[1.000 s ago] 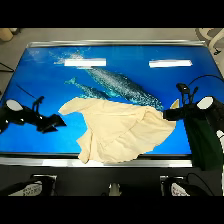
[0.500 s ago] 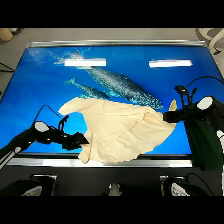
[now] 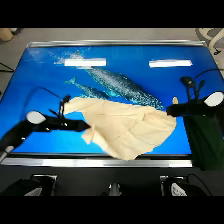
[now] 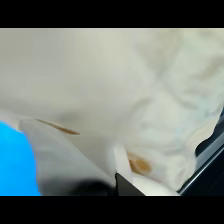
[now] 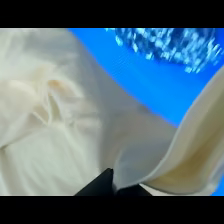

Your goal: Fold the shirts.

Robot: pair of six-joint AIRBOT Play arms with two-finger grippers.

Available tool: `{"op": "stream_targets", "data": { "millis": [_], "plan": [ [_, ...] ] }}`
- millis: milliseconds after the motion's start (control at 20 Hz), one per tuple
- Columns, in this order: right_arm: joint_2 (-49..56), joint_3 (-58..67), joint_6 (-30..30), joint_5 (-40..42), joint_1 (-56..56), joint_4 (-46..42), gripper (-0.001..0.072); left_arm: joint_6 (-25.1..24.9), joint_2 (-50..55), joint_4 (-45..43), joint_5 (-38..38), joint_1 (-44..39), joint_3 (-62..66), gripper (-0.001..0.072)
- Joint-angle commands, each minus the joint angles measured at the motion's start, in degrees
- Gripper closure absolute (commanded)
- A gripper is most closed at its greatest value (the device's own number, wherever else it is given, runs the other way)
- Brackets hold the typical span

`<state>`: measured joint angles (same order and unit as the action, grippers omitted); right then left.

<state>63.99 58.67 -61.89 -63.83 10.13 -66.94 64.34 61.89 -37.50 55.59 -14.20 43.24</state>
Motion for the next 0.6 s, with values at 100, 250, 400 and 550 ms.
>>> {"op": "stream_targets", "data": {
  "millis": [100, 250, 400, 550],
  "plan": [
    [-11.26, 23.37, -0.04, 10.69, 0.0, -8.92, 0.0694, 0.07, -12.61, -10.56, -6.32, 10.82, 38.14, 0.068],
    [-17.16, 38.45, -3.78, 14.64, 0.0, -19.3, 0.0695, 12.11, -13.66, -18.53, -10.49, 22.12, 60.54, 0.0681],
    [-22.01, 43.63, -6.03, 10.47, 0.0, -22.88, 0.0695, 22.36, -14.05, -23.87, -5.99, 30.4, 68.22, 0.068],
    [-23.15, 43.63, -6.05, 2.49, 0.0, -23.78, 0.0695, 23.8, -13.6, -23.8, 3.15, 32.44, 68.13, 0.068]
  ]
}}
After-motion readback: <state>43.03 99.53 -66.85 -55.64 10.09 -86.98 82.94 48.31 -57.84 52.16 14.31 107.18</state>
